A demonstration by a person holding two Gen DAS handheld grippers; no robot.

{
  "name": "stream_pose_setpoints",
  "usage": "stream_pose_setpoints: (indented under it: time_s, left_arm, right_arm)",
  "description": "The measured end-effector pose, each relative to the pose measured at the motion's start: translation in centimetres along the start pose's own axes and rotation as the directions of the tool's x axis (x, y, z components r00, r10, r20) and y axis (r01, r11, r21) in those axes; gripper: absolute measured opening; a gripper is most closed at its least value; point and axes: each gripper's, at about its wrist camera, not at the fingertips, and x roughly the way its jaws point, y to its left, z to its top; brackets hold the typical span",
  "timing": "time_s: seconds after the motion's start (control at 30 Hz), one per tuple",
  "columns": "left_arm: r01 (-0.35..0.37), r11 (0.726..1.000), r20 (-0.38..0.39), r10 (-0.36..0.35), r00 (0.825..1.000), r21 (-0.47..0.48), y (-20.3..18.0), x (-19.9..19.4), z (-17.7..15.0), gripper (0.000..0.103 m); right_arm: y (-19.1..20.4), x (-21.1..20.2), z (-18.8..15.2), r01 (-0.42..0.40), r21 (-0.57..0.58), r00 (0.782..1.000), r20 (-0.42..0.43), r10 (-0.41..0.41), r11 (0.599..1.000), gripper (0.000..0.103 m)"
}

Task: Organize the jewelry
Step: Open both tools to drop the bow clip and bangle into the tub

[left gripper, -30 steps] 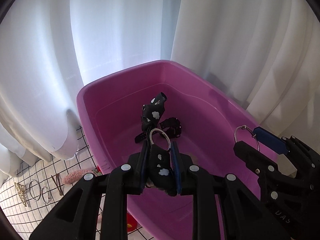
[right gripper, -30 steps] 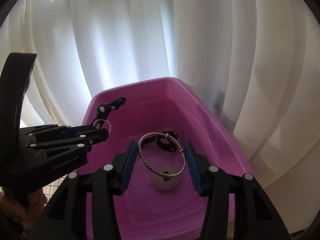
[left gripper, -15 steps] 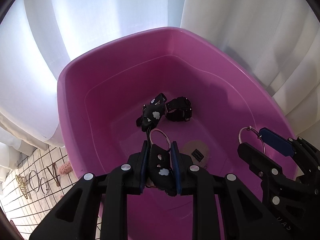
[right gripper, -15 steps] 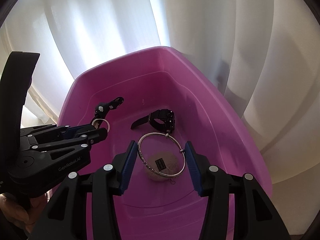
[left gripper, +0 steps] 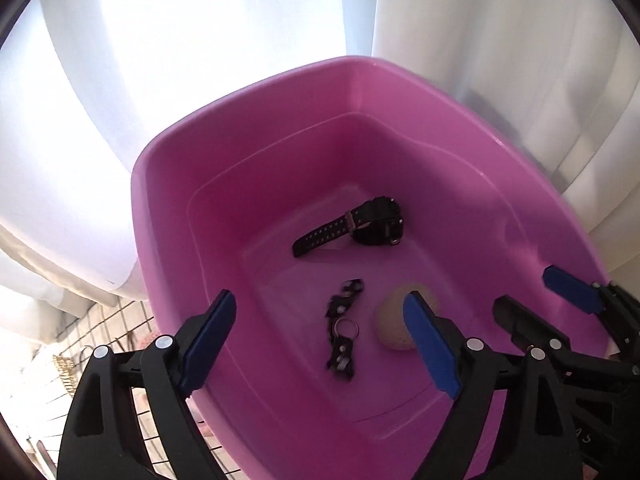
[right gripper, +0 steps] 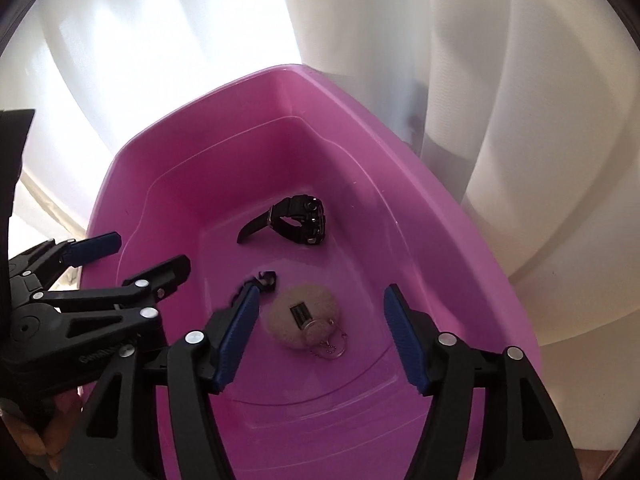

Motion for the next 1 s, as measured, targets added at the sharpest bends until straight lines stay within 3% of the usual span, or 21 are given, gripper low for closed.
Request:
stream_pose_setpoints:
  time_s: [0.07,0.23,0.63,1.0]
  left_arm:
    - [0.012,1.000,-0.003,-0.012,1.000,-0.006,0.3,-0.2,0.0,0.086]
    - [-0.038,0.999,0.006,0.038,0.999,0.009,0.1,-0.5,-0.2,0.090]
    - [-0.025,1.000,0.028,0.025,0.999,0.005,0.5,-2.1,-0.4,0.090]
    - [-0.044,0.999,0.078,0.045,0.996,-0.014,2.8,-5.7,-1.9,0.094]
  right_arm:
    - [0.1,-0.2,0.0,0.012,-0.008,1.000,0.007,-0.012,1.000,0.066]
    - [0.0,-0.2,0.0,0.005,0.003,1.000,0.003,-0.005,1.000,0.066]
    - [0.6,-1.7,-0.6,0.001,0.015,1.000,0.020,-0.001,1.000,0.067]
    - [3.8,-4.5,-1.7,-0.006,-0.025,0.998,0.057,0.007,1.000,0.072]
